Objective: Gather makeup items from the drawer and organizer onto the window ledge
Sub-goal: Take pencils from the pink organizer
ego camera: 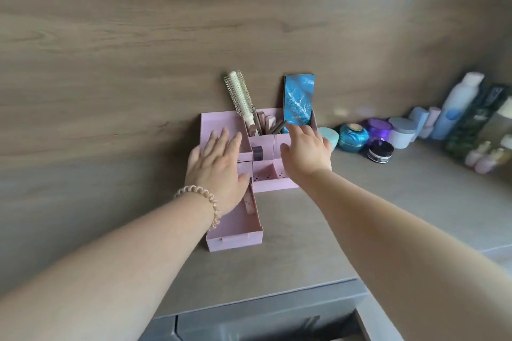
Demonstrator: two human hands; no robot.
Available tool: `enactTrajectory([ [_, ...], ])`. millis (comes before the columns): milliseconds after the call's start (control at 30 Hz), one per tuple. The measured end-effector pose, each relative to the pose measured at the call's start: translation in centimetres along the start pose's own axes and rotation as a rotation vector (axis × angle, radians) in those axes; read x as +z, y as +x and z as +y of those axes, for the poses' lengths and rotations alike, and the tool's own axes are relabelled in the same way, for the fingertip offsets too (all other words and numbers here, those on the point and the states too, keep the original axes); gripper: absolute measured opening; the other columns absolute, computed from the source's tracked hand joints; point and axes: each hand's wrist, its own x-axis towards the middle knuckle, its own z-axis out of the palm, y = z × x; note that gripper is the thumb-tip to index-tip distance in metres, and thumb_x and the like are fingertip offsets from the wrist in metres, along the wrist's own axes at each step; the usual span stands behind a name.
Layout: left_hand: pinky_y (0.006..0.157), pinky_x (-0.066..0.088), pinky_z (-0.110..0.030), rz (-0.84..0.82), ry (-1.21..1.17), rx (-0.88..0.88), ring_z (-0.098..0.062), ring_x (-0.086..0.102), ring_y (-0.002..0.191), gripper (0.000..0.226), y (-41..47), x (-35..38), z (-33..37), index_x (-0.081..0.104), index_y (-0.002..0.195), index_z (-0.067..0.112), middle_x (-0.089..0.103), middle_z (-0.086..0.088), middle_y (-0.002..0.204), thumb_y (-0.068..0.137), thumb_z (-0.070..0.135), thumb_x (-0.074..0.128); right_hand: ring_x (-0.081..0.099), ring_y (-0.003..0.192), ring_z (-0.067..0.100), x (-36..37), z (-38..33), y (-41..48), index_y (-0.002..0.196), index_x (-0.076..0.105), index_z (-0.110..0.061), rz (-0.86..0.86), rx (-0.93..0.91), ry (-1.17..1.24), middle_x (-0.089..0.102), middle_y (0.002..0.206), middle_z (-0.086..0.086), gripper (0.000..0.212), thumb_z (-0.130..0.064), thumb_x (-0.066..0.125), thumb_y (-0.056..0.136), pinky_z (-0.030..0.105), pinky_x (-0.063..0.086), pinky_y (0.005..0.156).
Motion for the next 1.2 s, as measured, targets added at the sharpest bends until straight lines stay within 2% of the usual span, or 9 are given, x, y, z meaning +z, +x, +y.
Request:
enactTrajectory([
  [167,0.116,-0.001,-0.041,0.125,-0.034,-0.042,-0.014,0.004,0.146,0.073,0.2,2.9,0.1,0.016,0.147,0.033,0.014,0.008,0.158,0.084,0.047,0.049,0.041,0.122,0.032,2.8,0.0,4.4,0.133,0.041,-0.02,-0.011,0.004,0.015,0.049,0.131,0.011,0.042,-0.029,0.041,0.092,0.044,0.033,0.098],
  [300,0.112,0.006,-0.041,0.218,-0.005,-0.024,-0.021,0.027,0.141,0.072,0.3,3.7,0.0,0.031,0.143,0.029,0.033,0.003,0.152,0.076,0.046,0.051,0.041,0.119,0.033,4.3,-0.6,6.5,0.125,0.047,-0.015,0.007,0.092,0.029,0.046,0.126,0.013,0.035,-0.027,0.038,0.094,0.045,0.035,0.094],
  [467,0.111,0.012,-0.043,0.225,0.003,-0.04,-0.021,0.037,0.135,0.071,0.3,3.9,0.0,0.035,0.142,0.027,0.04,0.003,0.148,0.075,0.045,0.051,0.051,0.103,0.035,5.0,-1.1,8.0,0.108,0.06,-0.012,0.081,0.157,0.174,0.051,0.112,0.013,0.033,-0.037,0.044,0.095,0.042,0.041,0.086],
  [633,0.114,0.01,-0.043,0.187,0.009,-0.028,-0.019,0.028,0.139,0.075,0.3,3.8,-0.1,0.026,0.146,0.029,0.03,0.006,0.153,0.077,0.045,0.051,0.06,0.089,0.03,4.4,-2.0,8.5,0.094,0.064,-0.019,0.069,0.104,0.418,0.065,0.099,0.01,0.012,-0.023,0.057,0.085,0.034,0.047,0.078],
  [867,0.117,0.001,-0.041,0.082,0.005,-0.05,-0.015,0.008,0.144,0.078,0.4,3.1,0.2,0.008,0.148,0.033,0.011,0.01,0.158,0.082,0.045,0.048,0.061,0.093,0.024,-1.2,-2.9,7.4,0.092,0.068,-0.026,0.301,0.096,0.633,0.069,0.09,-0.003,0.017,-0.03,0.057,0.081,0.046,0.046,0.087],
  [1000,0.118,-0.001,-0.041,-0.055,-0.019,-0.057,-0.014,-0.003,0.146,0.081,0.5,1.8,0.1,0.0,0.148,0.033,0.004,0.01,0.159,0.083,0.05,0.045,0.063,0.087,0.023,-4.5,-2.0,5.4,0.087,0.069,-0.026,0.303,0.118,0.698,0.064,0.078,-0.007,0.011,-0.029,0.06,0.081,0.048,0.047,0.087],
  [1100,0.118,-0.004,-0.042,-0.198,-0.123,-0.107,-0.016,-0.011,0.146,0.087,0.8,-0.4,0.2,-0.005,0.149,0.03,-0.003,0.006,0.16,0.083,0.056,0.045,0.064,0.081,0.016,-7.2,-1.7,2.9,0.092,0.07,-0.019,0.247,0.139,0.787,0.066,0.079,-0.006,0.01,-0.021,0.061,0.086,0.026,0.051,0.082],
  [1167,0.118,-0.004,-0.044,-0.188,-0.206,-0.137,-0.017,-0.011,0.146,0.087,0.9,-1.9,0.7,-0.001,0.149,0.029,-0.003,0.005,0.16,0.083,0.06,0.045,0.062,0.076,0.006,-8.3,-1.7,0.6,0.095,0.068,-0.014,0.19,0.153,0.932,0.066,0.083,-0.004,0.01,-0.013,0.061,0.088,0.008,0.046,0.072],
  [1200,0.117,-0.003,-0.045,-0.164,-0.259,-0.124,-0.017,-0.01,0.146,0.085,0.6,-2.8,1.2,0.002,0.149,0.03,0.0,0.006,0.16,0.082,0.061,0.044,0.062,0.075,0.001,-8.8,-1.8,-0.7,0.095,0.067,-0.013,0.174,0.167,1.001,0.067,0.084,-0.004,0.009,-0.011,0.061,0.088,0.006,0.045,0.071],
])
